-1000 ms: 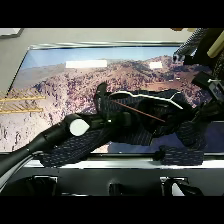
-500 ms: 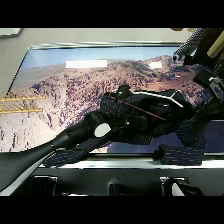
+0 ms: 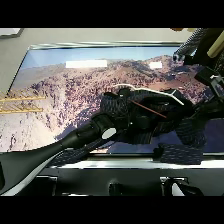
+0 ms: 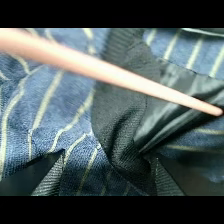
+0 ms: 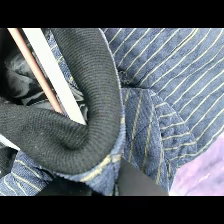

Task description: Fold the clothes and pants, and hang the long-sleeved shirts on hangers.

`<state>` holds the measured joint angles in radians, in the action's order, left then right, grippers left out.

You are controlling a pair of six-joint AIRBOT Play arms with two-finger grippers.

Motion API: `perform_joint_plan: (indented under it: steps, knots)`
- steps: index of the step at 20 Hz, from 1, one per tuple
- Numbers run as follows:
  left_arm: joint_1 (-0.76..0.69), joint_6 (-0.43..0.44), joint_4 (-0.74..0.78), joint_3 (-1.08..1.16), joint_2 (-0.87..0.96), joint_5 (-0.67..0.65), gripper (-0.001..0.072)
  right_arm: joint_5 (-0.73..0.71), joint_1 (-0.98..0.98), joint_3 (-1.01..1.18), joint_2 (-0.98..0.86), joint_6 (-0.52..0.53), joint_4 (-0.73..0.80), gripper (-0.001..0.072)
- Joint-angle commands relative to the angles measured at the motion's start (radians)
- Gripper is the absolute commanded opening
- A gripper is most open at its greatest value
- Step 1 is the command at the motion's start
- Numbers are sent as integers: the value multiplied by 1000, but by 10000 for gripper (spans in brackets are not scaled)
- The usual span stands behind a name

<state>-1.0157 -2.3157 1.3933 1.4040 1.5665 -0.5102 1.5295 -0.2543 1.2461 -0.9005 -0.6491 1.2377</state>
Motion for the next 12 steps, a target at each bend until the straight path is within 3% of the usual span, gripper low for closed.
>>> perform_joint_plan:
  steps: [1, 2, 4, 12]
  knots:
    - [-2, -96, 8, 2, 31, 48, 204, -10, 0, 0, 1, -3, -7, 9]
    - [-2, -93, 2, 2, 38, 64, 9, -9, 0, 0, 1, -4, -7, 9]
    - [11, -94, 3, 2, 37, 84, 4, 0, 0, 0, 1, -19, -6, 9]
    - [184, -50, 3, 2, -34, -80, 2, 16, 0, 0, 47, -32, 10, 9]
